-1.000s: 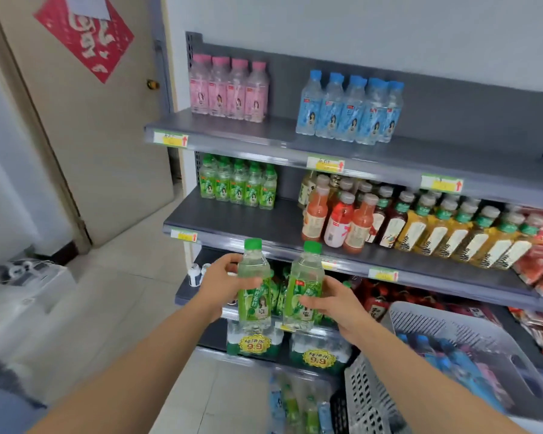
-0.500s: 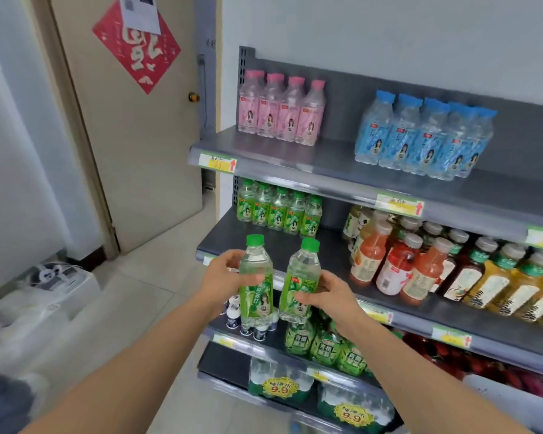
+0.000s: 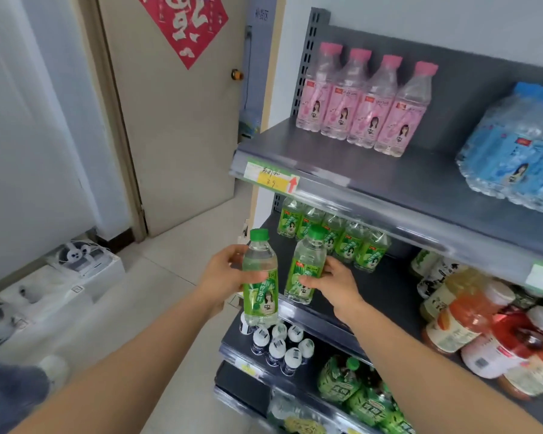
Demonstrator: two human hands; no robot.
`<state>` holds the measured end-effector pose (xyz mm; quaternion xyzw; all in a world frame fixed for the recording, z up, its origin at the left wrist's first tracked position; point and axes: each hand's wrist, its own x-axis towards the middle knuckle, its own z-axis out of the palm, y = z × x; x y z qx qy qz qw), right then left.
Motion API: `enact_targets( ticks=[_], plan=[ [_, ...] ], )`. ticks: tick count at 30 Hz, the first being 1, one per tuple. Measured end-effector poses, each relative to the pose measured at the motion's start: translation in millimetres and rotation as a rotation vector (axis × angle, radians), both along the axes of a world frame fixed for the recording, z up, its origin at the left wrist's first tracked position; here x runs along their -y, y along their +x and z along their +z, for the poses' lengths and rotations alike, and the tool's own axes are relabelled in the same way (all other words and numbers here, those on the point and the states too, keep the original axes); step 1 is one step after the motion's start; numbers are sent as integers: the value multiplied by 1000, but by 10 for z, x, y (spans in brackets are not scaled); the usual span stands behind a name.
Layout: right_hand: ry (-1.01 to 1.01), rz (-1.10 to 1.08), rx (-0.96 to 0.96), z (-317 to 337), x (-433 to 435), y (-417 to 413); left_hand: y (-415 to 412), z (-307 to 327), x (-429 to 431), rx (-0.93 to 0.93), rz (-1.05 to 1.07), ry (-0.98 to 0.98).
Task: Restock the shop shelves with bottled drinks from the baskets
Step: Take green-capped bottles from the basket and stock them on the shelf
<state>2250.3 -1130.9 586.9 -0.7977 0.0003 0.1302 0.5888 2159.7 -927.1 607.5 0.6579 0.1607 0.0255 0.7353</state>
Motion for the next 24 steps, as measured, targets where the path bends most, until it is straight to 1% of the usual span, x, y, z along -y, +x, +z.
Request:
enact_targets(
  ticks=[10,18,24],
  plan=[
    [-62,-97,-14,-392,-701,713,549,-211,-564,-26,-44,-33],
    [-153,-147,47,-572,-937,1153,809,-280,-717,-40,-103,-42],
    [-229,-185,91,-533,-993,1270,900,-320,-730,-49,-143,-67]
  ],
)
